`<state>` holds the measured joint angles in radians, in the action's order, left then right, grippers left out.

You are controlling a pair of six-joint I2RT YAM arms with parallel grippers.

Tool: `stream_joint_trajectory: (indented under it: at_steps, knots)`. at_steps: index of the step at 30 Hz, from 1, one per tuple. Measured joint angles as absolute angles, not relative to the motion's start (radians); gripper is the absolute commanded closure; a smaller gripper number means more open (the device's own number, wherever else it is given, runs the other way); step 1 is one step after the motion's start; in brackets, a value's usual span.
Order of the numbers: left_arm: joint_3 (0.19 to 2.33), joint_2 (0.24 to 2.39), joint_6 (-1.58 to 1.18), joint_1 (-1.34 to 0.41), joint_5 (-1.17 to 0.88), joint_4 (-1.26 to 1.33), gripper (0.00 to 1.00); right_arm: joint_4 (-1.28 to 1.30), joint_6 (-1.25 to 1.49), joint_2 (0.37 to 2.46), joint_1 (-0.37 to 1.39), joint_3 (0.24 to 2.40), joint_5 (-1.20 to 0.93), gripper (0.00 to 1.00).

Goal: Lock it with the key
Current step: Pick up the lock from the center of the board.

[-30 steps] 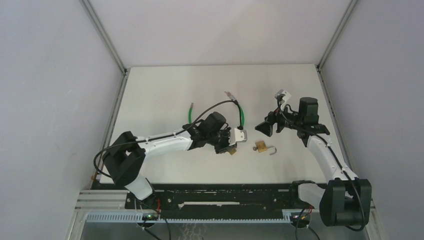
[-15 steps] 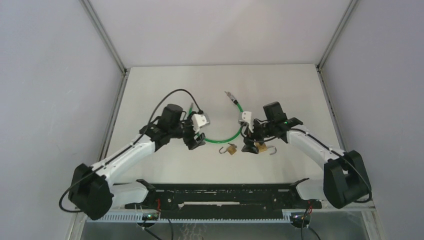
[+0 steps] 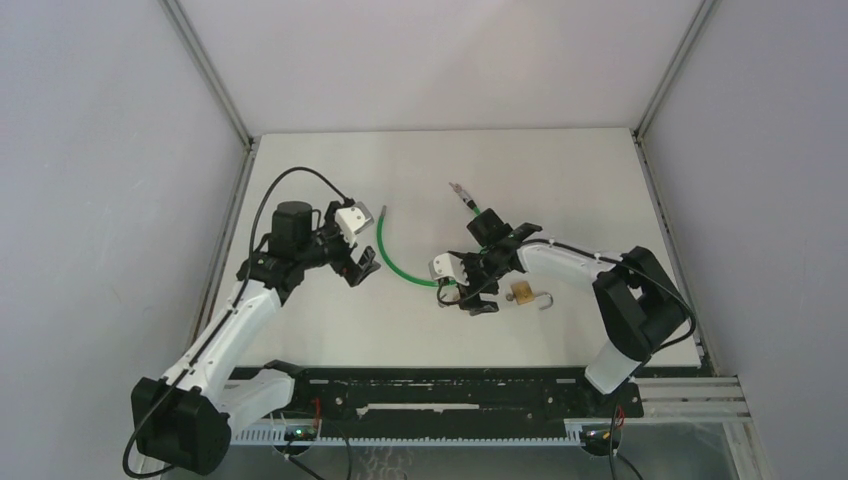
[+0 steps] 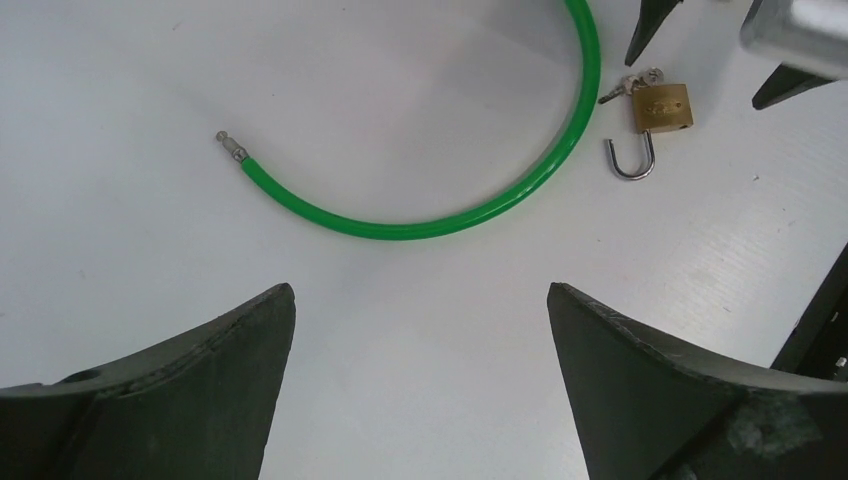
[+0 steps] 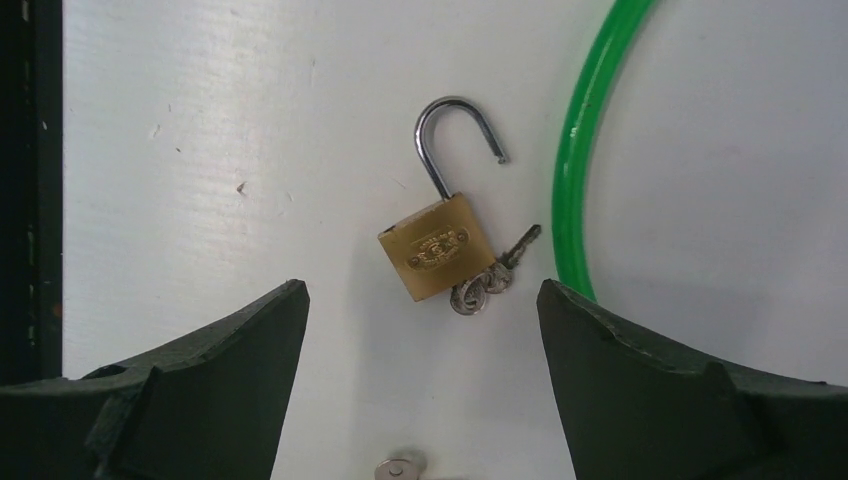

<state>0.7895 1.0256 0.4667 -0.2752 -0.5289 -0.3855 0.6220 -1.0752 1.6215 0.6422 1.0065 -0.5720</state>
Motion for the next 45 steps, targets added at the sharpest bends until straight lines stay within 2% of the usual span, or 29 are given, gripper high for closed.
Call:
stream_joint_trajectory:
  at_steps: [10,25,33,36,40,45]
  knots:
    - [0.787,1.022,0.466,-0.272,-0.527,-0.385,0.0,0.671,-1.197,1.737,0.704,1.064,-0.481,0.14]
    - [0.781,1.028,0.469,-0.272,-0.525,-0.385,0.0,0.709,-1.266,1.788,0.756,1.103,-0.443,0.33]
    - [0.779,1.028,0.471,-0.272,-0.526,-0.384,0.0,0.734,-1.292,1.804,0.76,1.124,-0.439,0.37]
    - [0.771,1.027,0.471,-0.272,-0.527,-0.383,0.0,0.739,-1.299,1.806,0.76,1.126,-0.438,0.41]
    - [0.764,1.027,0.471,-0.272,-0.527,-0.384,0.0,0.749,-1.303,1.807,0.76,1.127,-0.436,0.54]
    - [0.764,1.027,0.47,-0.272,-0.526,-0.382,0.0,0.751,-1.3,1.807,0.757,1.127,-0.435,0.6]
